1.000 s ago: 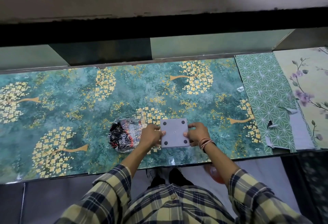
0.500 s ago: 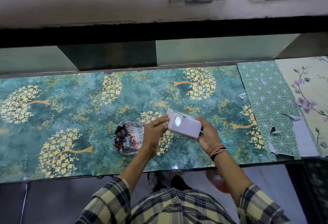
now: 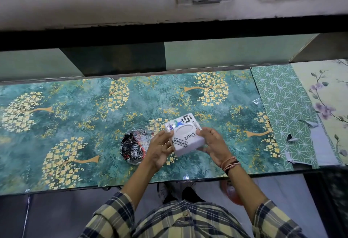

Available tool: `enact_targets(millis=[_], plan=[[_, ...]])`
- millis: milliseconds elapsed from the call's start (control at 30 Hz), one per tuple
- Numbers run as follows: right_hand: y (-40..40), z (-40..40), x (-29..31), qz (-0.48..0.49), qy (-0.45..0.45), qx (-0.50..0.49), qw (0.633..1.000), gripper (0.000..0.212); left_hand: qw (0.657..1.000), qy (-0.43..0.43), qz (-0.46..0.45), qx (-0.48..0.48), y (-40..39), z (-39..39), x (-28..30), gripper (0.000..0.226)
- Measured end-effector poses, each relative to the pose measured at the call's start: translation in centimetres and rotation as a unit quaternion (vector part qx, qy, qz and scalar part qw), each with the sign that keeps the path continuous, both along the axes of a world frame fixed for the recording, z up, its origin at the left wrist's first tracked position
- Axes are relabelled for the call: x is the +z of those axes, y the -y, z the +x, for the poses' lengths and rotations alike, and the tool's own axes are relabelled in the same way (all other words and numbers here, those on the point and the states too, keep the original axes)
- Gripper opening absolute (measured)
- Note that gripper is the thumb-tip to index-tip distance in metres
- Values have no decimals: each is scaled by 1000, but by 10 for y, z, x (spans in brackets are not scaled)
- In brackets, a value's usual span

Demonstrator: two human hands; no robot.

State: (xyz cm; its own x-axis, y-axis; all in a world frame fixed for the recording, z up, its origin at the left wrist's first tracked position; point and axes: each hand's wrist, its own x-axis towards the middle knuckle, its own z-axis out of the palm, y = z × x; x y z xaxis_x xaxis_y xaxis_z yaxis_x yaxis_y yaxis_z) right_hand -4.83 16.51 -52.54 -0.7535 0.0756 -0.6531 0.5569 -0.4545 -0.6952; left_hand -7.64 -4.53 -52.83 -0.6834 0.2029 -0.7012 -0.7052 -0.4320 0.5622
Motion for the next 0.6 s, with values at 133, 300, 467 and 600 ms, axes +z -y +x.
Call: enact_targets(millis=[133,300,467,600], plan=[[0,0,-3,-28,21,-12,999,35,999,10,26,-30,1,5,-8,35],[-12,-12,8,62,7,15,998,25,993,0,14,-115,15,4,-10,42],[-19,-33,23,206,-55,244,946,29,956,-60,-45,-282,22,-18,0,71],[-15,-38,25,222,-65,315,921,24,910,-89,-64,-401,21,-26,3,39]])
